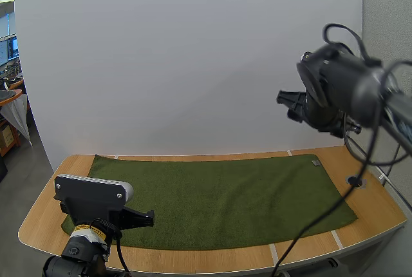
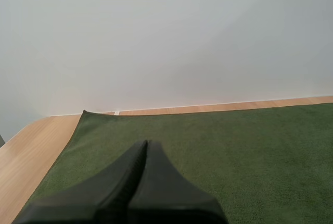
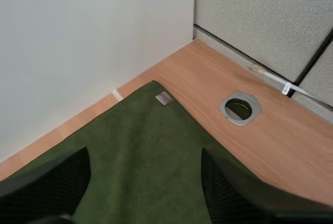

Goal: Fold the towel

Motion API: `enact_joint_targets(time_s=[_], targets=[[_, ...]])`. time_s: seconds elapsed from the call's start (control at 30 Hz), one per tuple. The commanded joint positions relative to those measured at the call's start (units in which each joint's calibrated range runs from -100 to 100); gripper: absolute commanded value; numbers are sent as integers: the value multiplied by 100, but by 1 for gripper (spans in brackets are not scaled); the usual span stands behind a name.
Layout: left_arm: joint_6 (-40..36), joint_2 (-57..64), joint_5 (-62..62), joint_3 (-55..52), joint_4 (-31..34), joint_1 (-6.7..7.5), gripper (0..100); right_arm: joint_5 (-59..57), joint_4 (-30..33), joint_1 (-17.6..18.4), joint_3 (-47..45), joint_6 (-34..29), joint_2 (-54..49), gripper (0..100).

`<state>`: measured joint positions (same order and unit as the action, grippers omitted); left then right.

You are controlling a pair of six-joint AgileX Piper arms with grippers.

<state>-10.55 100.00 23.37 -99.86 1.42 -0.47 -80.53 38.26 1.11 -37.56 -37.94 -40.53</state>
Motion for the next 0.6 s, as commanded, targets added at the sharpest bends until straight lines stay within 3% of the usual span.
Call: enact_joint_targets(time_s=[0.0,0.3,0.57], targets=[[-3,0,-74,-14,-54,29,0,-116,296,2,315,-126,491,100],[-3,0,-74,-14,-54,29,0,115,233,-331,1049,211,1988,100],[-3,0,-74,-14,-54,29,0,1124,-1673,-922,1566,1491,2896,100]])
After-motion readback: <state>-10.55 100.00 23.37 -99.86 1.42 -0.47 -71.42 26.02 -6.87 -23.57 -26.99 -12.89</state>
